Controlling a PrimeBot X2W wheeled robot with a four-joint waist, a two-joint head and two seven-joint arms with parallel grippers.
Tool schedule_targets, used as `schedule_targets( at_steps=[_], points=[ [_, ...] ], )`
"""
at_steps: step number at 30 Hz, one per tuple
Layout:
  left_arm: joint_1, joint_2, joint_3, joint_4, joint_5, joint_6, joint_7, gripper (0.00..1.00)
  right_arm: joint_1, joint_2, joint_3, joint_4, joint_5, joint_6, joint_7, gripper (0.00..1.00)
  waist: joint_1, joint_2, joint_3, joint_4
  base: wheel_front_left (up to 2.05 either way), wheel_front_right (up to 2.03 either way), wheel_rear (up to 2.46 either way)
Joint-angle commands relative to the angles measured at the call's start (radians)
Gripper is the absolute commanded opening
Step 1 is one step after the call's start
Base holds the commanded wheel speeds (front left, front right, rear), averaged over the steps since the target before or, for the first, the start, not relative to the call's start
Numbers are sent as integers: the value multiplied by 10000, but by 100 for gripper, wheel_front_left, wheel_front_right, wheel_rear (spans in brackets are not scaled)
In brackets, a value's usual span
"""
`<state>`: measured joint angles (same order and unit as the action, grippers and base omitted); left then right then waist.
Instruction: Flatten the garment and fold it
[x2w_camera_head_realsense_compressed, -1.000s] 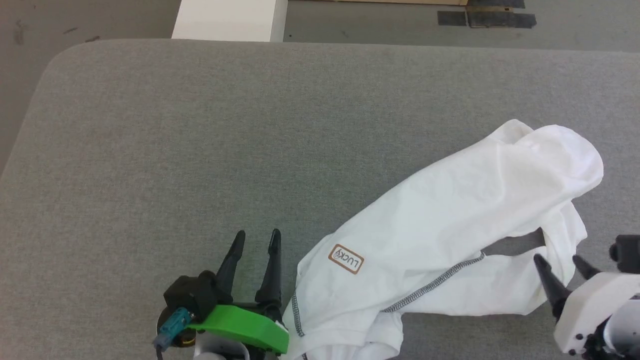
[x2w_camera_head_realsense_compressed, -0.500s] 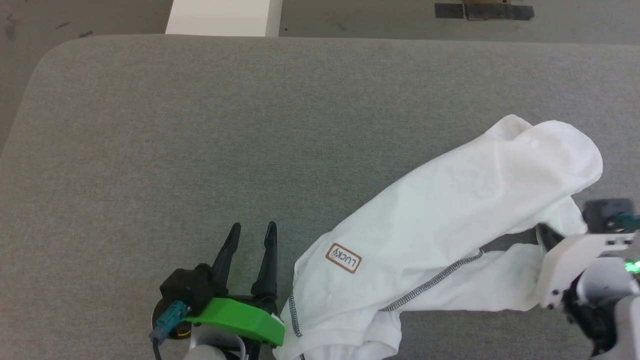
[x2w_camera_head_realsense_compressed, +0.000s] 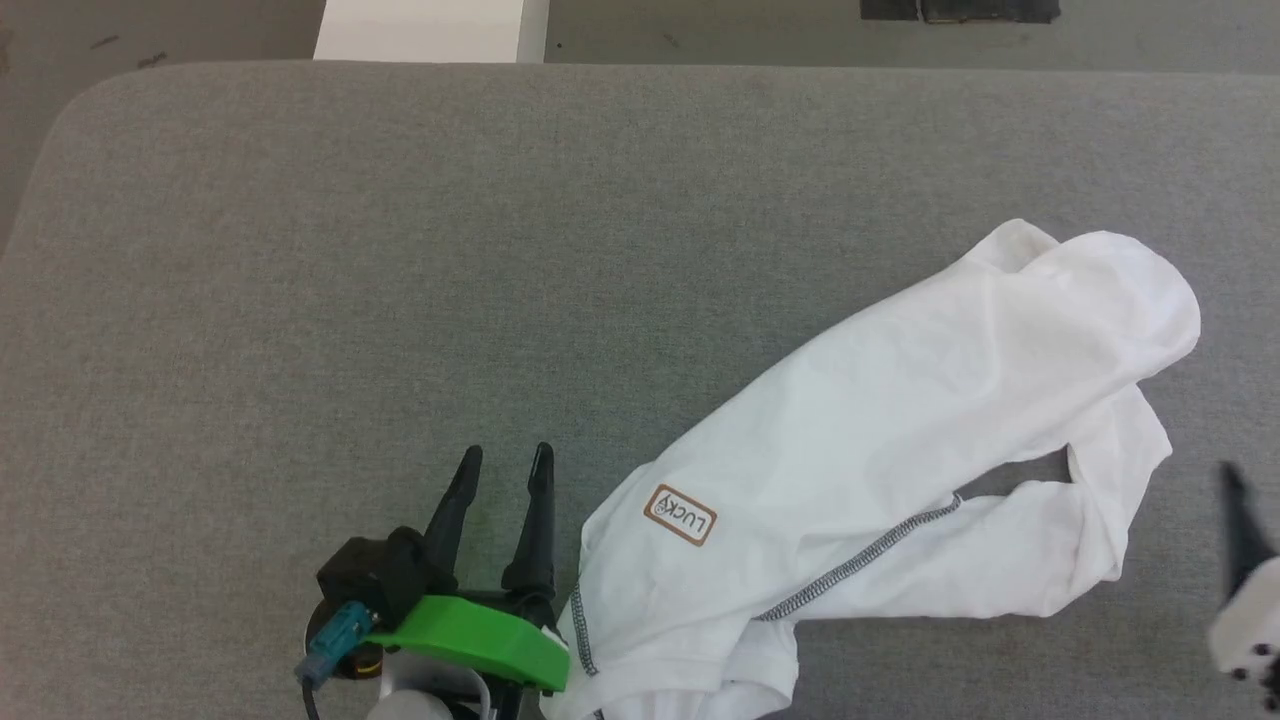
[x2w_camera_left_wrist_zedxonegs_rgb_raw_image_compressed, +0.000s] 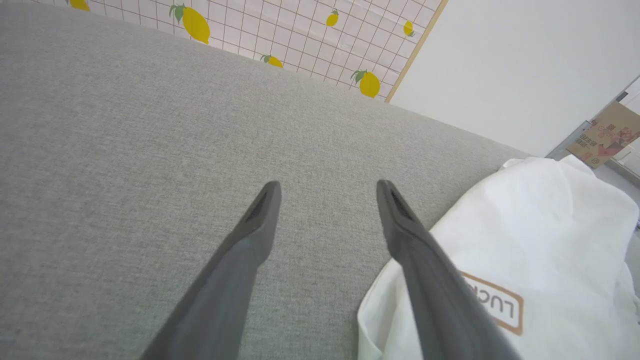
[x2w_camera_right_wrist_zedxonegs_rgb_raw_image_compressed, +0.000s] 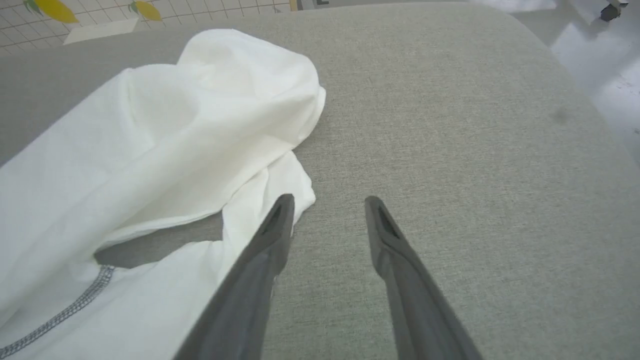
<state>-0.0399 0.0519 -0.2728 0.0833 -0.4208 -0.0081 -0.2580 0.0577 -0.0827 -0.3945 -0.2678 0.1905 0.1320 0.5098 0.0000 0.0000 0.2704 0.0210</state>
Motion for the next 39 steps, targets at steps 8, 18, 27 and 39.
schedule_targets(
  at_steps=[8, 18, 27, 39],
  points=[
    [-87, -16, -77, 41, 79, -109, -38, 100, -59, -58, 1679, 980, 66, -13, 1222, 100, 0, 0, -67, 197, 0, 0, 0],
    [-165, -16, -213, 47, -90, -25, -38, 100, -842, -188, 1790, 3063, -706, -13, 1647, 0, 0, 0, 143, 590, 0, 0, 0],
    [-322, -16, -85, -161, -152, 60, -38, 100, -1527, -395, 1083, 1406, -295, -13, 1043, 0, 0, 0, 340, 176, 0, 0, 0],
    [-420, -16, 19, -82, -67, -31, -38, 100, -642, 118, -2170, -83, -587, -13, 763, 0, 0, 0, 439, 32, 0, 0, 0]
  ],
)
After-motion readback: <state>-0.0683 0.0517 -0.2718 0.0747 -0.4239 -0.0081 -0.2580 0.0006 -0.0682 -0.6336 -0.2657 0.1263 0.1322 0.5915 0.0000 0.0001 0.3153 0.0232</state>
